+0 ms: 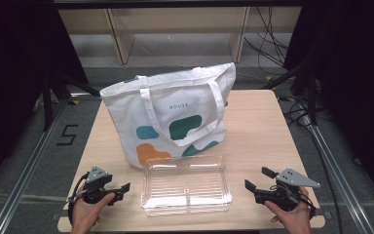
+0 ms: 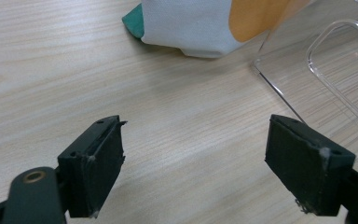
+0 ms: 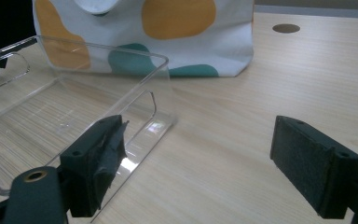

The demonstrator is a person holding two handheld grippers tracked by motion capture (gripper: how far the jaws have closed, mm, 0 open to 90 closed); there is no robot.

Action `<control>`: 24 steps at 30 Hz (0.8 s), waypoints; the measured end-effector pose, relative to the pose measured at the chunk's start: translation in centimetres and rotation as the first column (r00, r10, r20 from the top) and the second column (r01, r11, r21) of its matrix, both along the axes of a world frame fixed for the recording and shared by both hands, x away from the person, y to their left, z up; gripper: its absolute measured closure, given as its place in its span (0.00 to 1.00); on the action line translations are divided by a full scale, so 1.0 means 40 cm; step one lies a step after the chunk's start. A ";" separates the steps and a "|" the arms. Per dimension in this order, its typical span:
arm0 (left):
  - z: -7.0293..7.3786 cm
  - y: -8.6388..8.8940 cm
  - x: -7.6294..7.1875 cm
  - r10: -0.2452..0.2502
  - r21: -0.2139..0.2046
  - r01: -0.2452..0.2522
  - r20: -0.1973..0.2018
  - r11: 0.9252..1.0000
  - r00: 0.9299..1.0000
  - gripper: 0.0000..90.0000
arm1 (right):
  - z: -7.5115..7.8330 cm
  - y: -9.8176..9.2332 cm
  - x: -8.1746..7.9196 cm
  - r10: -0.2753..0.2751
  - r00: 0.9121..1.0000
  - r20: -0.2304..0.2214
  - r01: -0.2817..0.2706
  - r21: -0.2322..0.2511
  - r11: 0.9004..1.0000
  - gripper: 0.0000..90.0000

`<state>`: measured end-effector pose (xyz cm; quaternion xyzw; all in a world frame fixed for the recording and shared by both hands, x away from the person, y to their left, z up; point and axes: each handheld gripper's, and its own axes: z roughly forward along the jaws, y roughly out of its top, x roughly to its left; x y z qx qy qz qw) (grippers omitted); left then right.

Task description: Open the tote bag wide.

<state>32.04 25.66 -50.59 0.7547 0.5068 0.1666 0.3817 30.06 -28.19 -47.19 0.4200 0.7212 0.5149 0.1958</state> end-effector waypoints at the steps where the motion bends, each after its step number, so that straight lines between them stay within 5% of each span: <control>1: 0.000 0.000 0.000 0.003 -0.002 -0.003 0.001 1.000 1.000 0.21 | 0.000 -0.002 0.001 0.001 1.000 0.005 -0.001 -0.009 1.000 0.21; 13: -0.002 0.000 0.001 0.008 -0.027 -0.008 -0.008 1.000 1.000 0.21 | 0.000 0.000 0.000 0.002 1.000 -0.004 -0.002 0.002 1.000 0.22; 22: 0.006 0.005 0.007 -0.003 -0.041 0.002 -0.020 0.999 1.000 0.22 | 0.004 -0.008 0.014 0.022 1.000 0.005 -0.022 -0.040 0.999 0.24; 24: 0.009 0.002 0.008 0.010 -0.074 -0.010 -0.002 0.997 1.000 0.23 | 0.011 -0.006 0.021 0.011 1.000 -0.022 -0.011 -0.025 1.000 0.25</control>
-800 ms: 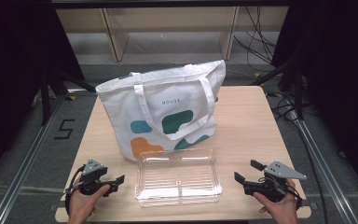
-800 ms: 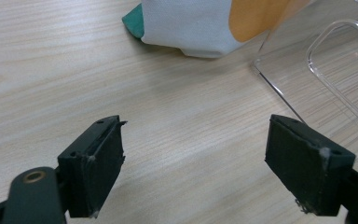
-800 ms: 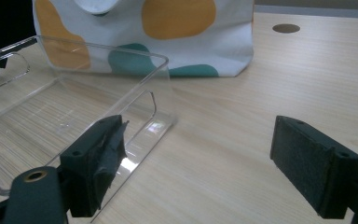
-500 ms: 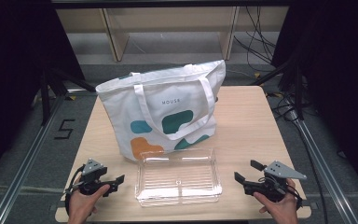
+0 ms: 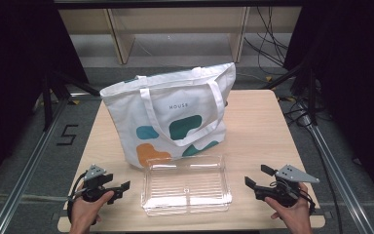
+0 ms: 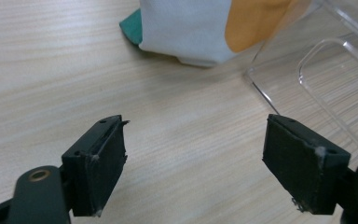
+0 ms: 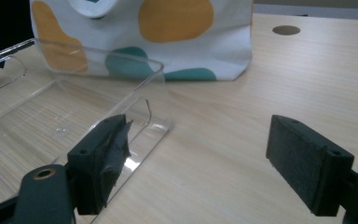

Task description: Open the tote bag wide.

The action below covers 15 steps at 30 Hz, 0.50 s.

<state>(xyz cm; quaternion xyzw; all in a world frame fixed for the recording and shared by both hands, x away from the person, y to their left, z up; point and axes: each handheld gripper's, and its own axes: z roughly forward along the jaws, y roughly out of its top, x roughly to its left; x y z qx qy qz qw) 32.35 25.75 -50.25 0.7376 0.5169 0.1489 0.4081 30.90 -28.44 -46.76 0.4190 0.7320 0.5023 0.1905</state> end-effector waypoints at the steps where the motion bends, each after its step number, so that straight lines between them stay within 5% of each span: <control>1: 0.004 0.003 0.001 -0.003 -0.005 0.003 -0.003 1.000 1.000 0.23 | 0.000 0.000 0.000 0.000 1.000 0.000 0.000 0.000 1.000 0.25; 4: 0.011 0.007 0.006 -0.003 -0.058 0.004 0.022 0.998 1.000 0.22 | 0.006 0.003 0.015 -0.012 1.000 0.021 0.012 0.023 1.000 0.25; 5: 0.018 0.010 0.009 -0.017 -0.074 0.019 0.029 0.997 0.999 0.22 | 0.012 -0.001 0.017 -0.011 1.000 0.001 0.011 -0.007 1.000 0.25; 6: 0.025 0.010 0.011 -0.009 -0.082 0.012 0.037 0.997 0.999 0.20 | 0.014 0.003 0.020 -0.012 1.000 -0.007 0.013 0.018 1.000 0.26; 13: 0.078 0.009 0.037 0.002 -0.060 0.003 0.071 0.998 0.997 0.26 | 0.053 0.002 0.066 -0.003 0.999 0.036 0.004 -0.041 0.999 0.26; 15: 0.094 0.012 0.048 0.004 -0.071 0.001 0.076 0.997 0.997 0.26 | 0.080 0.016 0.083 -0.010 1.000 -0.002 0.010 -0.025 1.000 0.27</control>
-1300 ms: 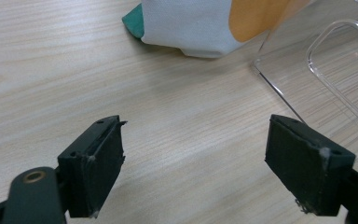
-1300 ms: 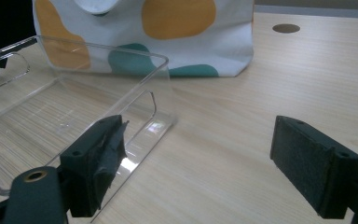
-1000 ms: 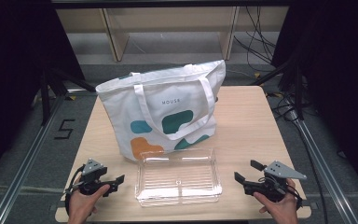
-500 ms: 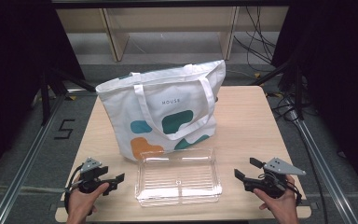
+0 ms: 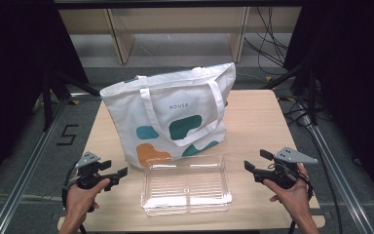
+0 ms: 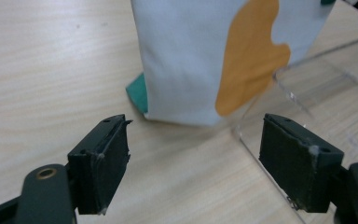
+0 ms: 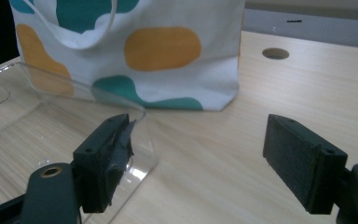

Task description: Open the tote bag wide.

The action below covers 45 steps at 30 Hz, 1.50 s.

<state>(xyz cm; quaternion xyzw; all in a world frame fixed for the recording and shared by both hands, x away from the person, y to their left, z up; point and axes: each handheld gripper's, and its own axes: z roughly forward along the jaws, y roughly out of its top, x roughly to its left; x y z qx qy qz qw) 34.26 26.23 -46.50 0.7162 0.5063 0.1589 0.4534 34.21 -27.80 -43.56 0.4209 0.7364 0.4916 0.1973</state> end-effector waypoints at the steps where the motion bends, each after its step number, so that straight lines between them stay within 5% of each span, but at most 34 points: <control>1: 0.010 0.001 0.004 0.010 0.003 -0.010 0.003 1.000 1.000 0.26 | 0.000 0.000 0.000 0.000 1.000 0.000 0.000 0.000 1.000 0.27; 14: 0.172 0.025 0.074 -0.037 -0.040 0.039 0.044 0.998 0.998 0.27 | 0.151 0.037 0.111 0.028 0.995 0.091 -0.026 -0.032 0.999 0.37; 24: 0.317 0.061 0.123 -0.032 -0.090 0.038 0.075 0.995 0.997 0.23 | 0.276 0.058 0.205 0.009 0.996 0.094 -0.004 -0.050 0.999 0.35; 27: 0.360 0.055 0.127 -0.042 -0.080 0.049 0.079 0.996 0.996 0.22 | 0.312 0.068 0.238 0.008 0.998 0.067 -0.005 -0.043 0.999 0.33; 29: 0.385 0.054 0.141 -0.084 -0.054 0.091 0.123 0.994 0.989 0.21 | 0.329 0.074 0.265 0.004 0.997 0.072 -0.002 -0.033 0.999 0.32; 30: 0.401 0.046 0.139 -0.069 -0.083 0.077 0.094 0.994 0.993 0.20 | 0.332 0.076 0.270 -0.001 0.997 0.074 0.003 -0.032 0.999 0.32; 37: 0.484 0.043 0.167 -0.074 -0.059 0.083 0.144 0.995 0.987 0.20 | 0.390 0.108 0.325 -0.024 0.998 0.060 0.027 -0.056 0.998 0.30; 41: 0.519 0.038 0.190 -0.044 -0.077 0.056 0.151 0.995 0.988 0.20 | 0.408 0.117 0.345 -0.029 0.998 0.052 0.032 -0.041 0.999 0.29; 42: 0.529 0.039 0.204 -0.045 -0.043 0.053 0.182 0.998 0.982 0.20 | 0.412 0.119 0.352 -0.032 0.998 0.057 0.034 -0.039 0.999 0.29; 45: 0.539 0.030 0.231 -0.001 -0.011 0.003 0.165 1.000 0.986 0.21 | 0.424 0.131 0.367 -0.043 0.998 0.045 0.045 -0.039 0.998 0.28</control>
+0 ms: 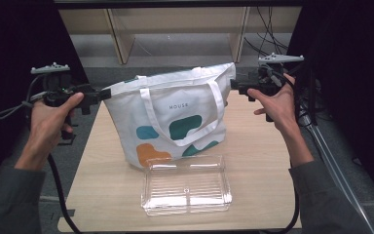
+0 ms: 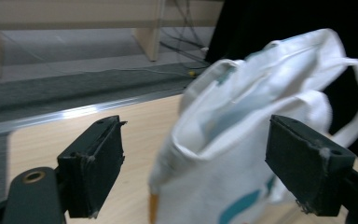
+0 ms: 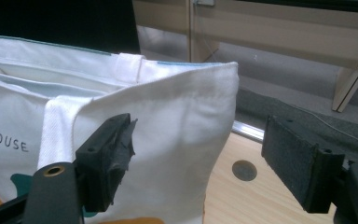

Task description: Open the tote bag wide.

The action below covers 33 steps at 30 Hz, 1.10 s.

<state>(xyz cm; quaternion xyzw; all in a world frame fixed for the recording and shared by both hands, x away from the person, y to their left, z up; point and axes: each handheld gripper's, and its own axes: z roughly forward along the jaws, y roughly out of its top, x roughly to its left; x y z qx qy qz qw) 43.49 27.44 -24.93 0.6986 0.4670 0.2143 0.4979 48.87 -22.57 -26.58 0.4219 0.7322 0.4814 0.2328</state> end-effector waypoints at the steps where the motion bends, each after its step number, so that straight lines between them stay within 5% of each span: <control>1: -0.001 0.000 0.011 0.005 -0.003 -0.005 -0.007 1.000 1.000 0.21 | 0.002 0.003 0.007 -0.002 1.000 0.010 0.002 -0.010 1.000 0.28; 10: -0.030 -0.009 0.065 -0.019 0.046 0.020 -0.022 0.999 1.000 0.33 | 0.026 0.029 0.061 -0.031 0.999 -0.011 0.031 -0.003 1.000 0.28; 18: -0.064 -0.035 0.065 -0.052 0.078 0.057 -0.058 0.995 0.997 0.54 | 0.041 0.045 0.110 -0.073 0.996 -0.047 0.074 0.020 0.997 0.27; 22: -0.078 -0.044 0.061 -0.090 0.120 0.098 -0.066 0.988 0.994 0.65 | 0.039 0.059 0.130 -0.087 0.994 -0.062 0.089 0.028 0.996 0.29; 33: -0.107 -0.050 0.046 -0.126 0.141 0.136 -0.076 0.981 0.989 0.80 | 0.016 0.073 0.130 -0.040 0.992 -0.122 0.035 -0.045 0.998 0.48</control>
